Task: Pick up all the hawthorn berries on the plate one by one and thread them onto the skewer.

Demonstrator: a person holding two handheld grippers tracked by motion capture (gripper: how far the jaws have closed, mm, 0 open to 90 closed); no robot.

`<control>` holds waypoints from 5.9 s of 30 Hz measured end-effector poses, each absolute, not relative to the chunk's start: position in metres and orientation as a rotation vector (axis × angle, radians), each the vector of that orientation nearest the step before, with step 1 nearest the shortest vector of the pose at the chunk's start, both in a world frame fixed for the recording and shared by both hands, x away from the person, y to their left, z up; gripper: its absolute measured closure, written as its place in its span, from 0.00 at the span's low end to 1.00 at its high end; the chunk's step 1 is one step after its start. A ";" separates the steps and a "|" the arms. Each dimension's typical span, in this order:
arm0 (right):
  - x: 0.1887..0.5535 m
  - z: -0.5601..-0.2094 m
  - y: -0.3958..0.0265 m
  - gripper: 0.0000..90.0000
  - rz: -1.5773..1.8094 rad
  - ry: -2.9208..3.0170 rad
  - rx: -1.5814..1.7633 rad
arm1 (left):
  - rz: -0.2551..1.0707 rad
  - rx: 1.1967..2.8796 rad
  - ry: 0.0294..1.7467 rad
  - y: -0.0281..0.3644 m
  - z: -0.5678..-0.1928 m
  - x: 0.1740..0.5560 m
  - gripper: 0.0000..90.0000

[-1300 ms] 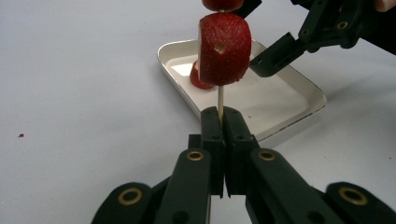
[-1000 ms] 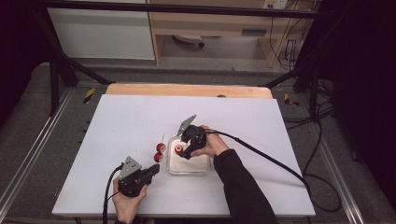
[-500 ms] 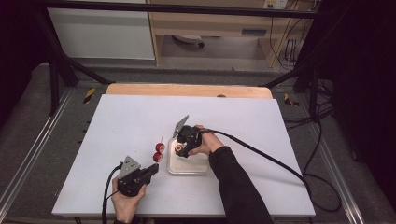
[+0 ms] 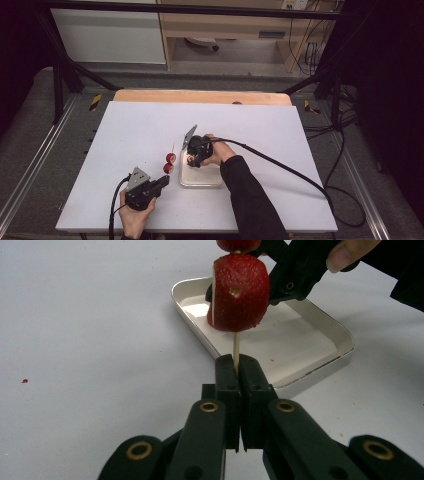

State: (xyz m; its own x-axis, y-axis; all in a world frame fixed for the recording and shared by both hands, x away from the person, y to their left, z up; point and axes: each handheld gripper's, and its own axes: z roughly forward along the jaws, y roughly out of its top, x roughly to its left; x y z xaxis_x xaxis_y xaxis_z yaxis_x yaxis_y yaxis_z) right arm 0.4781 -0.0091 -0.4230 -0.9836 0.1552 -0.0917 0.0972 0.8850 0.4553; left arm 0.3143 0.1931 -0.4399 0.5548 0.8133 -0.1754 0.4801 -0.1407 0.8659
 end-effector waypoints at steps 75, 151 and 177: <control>0.409 -0.357 -0.104 0.65 2.224 1.922 1.508 | 0.379 1.768 0.970 0.122 -0.436 0.307 0.98; 0.380 -0.368 -0.107 0.66 1.716 1.966 0.688 | 0.162 1.685 1.073 0.108 -0.430 0.307 0.99; 0.377 -0.370 -0.117 0.22 1.644 2.133 0.924 | 0.311 1.736 1.051 0.119 -0.434 0.311 0.99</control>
